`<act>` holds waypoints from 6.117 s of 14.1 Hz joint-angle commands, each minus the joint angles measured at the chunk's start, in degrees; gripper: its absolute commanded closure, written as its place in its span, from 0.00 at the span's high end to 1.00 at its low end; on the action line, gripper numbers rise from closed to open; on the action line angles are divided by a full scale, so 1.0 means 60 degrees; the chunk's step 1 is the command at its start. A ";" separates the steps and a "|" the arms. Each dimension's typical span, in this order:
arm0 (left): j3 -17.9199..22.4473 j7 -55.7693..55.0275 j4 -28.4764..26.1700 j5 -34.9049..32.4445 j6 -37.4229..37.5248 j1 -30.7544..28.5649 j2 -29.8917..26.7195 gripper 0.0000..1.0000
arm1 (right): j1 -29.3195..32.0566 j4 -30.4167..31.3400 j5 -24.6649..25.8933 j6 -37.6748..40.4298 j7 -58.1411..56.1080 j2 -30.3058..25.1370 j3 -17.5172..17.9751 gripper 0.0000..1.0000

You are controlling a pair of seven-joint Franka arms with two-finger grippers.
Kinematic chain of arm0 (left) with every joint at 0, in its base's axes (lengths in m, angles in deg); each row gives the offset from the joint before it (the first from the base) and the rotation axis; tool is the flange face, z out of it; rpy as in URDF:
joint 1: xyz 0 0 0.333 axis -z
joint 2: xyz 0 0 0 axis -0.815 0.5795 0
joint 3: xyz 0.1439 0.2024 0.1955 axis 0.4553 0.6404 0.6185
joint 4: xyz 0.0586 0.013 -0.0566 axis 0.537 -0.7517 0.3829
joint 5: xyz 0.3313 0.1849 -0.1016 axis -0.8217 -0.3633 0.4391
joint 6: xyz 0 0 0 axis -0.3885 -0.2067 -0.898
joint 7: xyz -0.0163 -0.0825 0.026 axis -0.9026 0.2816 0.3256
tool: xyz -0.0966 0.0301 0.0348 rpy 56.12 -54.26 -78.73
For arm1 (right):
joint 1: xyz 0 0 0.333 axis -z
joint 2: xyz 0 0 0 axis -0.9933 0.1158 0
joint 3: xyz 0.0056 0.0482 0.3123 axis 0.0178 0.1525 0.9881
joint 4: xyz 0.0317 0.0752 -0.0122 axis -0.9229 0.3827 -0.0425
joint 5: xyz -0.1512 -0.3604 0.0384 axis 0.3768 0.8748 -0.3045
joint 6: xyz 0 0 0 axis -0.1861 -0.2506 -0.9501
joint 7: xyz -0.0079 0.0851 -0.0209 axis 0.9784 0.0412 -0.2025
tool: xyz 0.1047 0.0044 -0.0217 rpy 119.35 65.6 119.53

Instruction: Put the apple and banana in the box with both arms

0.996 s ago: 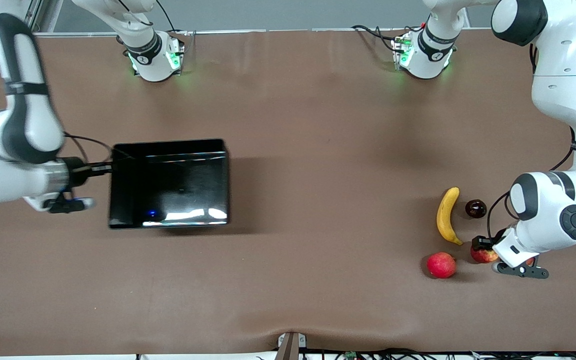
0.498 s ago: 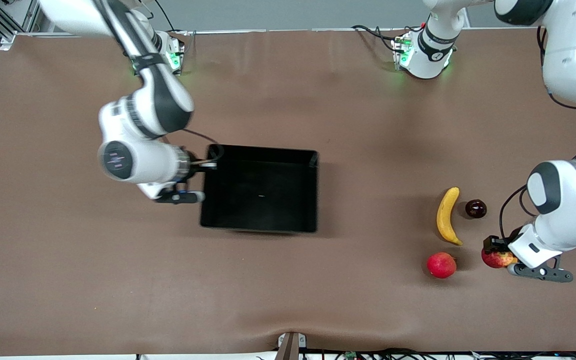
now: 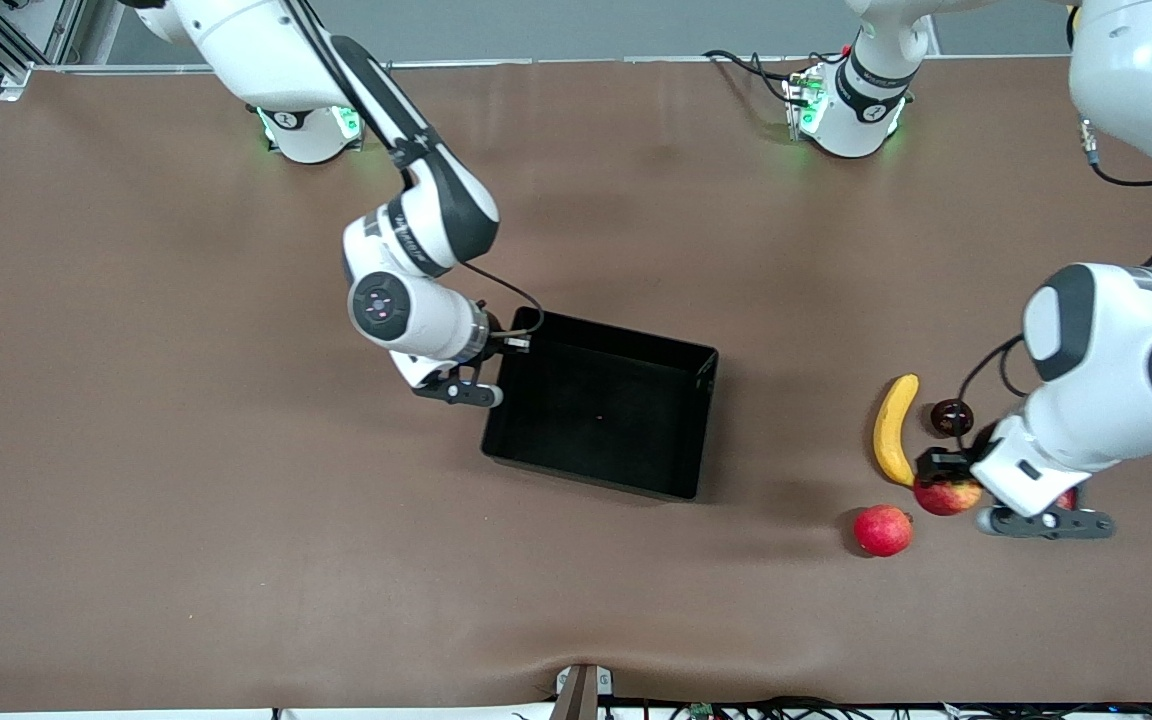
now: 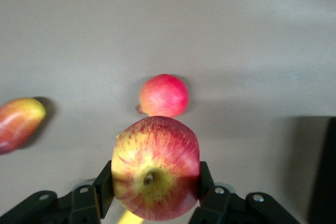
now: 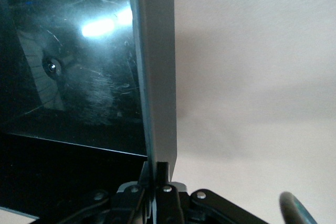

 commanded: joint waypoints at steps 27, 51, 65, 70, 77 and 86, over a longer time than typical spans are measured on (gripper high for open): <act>-0.0511 -0.4898 -0.1624 -0.0768 -0.1866 0.4334 0.1750 0.76 | 0.6124 -0.3972 0.2059 0.8709 -0.1034 -0.4209 -0.0369 1.00; -0.0437 0.1385 -0.3435 -0.1074 -0.2356 -0.1171 0.0549 1.00 | 0.5980 -0.2154 0.3553 0.8724 -0.4772 -0.6264 -0.0325 1.00; -0.0598 0.1254 -0.3792 -0.1267 -0.1956 -0.1217 0.0082 0.00 | 0.5950 -0.2154 0.3539 0.8666 -0.4772 -0.6219 -0.0325 1.00; -0.1548 0.0789 -0.3500 -0.1091 -0.0843 -0.1217 -0.1646 0.00 | 0.5965 -0.2169 0.3539 0.8666 -0.4772 -0.6219 -0.0325 1.00; -0.3104 -0.1905 -0.1406 -0.0123 0.0668 -0.0007 -0.1211 0.00 | 0.5950 -0.2183 0.3539 0.8680 -0.4757 -0.6205 -0.0311 1.00; -0.3016 -0.3505 -0.0189 -0.1689 -0.0661 0.2925 0.0839 0.00 | 0.6082 -0.2169 0.3275 0.8680 -0.4743 -0.6205 -0.0325 1.00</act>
